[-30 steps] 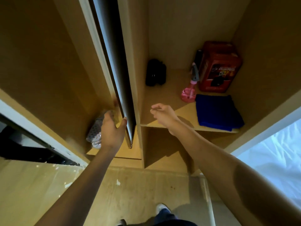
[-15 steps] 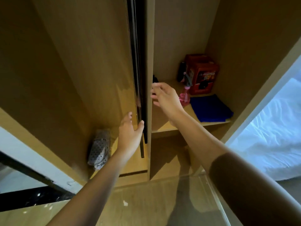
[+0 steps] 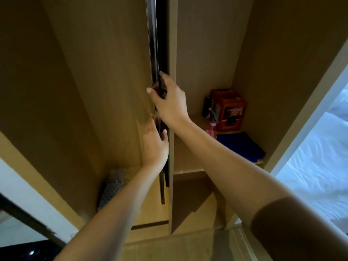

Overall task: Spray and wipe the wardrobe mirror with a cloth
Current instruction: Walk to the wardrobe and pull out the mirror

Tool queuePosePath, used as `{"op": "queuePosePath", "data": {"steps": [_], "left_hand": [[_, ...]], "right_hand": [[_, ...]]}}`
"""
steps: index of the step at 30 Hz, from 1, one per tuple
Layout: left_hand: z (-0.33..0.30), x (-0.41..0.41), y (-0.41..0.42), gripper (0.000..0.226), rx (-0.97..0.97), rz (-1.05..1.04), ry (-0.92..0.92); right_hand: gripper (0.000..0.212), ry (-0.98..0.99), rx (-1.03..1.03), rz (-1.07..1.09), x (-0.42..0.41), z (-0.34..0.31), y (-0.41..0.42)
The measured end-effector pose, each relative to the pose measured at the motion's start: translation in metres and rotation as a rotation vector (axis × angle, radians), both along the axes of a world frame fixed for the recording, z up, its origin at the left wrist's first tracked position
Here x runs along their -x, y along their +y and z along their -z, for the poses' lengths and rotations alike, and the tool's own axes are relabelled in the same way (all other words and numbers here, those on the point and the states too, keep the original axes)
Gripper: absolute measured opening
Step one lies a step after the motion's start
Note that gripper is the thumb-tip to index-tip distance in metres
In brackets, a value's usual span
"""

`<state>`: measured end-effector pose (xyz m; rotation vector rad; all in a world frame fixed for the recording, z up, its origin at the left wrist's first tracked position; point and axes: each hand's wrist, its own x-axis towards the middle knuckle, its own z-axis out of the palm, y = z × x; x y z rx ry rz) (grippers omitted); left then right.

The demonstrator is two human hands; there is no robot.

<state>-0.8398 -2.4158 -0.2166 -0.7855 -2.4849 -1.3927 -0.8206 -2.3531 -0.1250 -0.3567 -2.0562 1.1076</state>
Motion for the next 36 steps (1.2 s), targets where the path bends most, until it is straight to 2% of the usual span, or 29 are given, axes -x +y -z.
{"op": "queuePosePath", "data": {"steps": [5,10,17,20,24,36], "left_hand": [[-0.006,-0.006,0.001,0.036,0.025,-0.069,-0.034],[-0.012,-0.011,0.0,0.024,0.1,-0.084,-0.083],[-0.012,-0.023,-0.014,0.021,0.131,-0.037,-0.082],[-0.008,-0.031,-0.026,0.023,0.14,-0.008,-0.055],[-0.005,-0.042,-0.037,0.025,0.153,0.013,-0.003],[-0.005,-0.086,-0.062,0.034,0.127,-0.004,0.051]], "right_hand": [[0.041,0.011,-0.087,0.051,0.009,0.005,-0.002],[0.025,0.05,-0.071,0.1,0.013,0.007,-0.008],[0.024,0.064,-0.043,0.136,0.002,0.01,-0.023],[0.016,0.073,-0.057,0.157,-0.008,0.013,-0.032],[0.027,0.08,-0.076,0.18,-0.022,0.014,-0.043],[0.027,0.106,-0.097,0.133,-0.069,0.013,-0.064]]}}
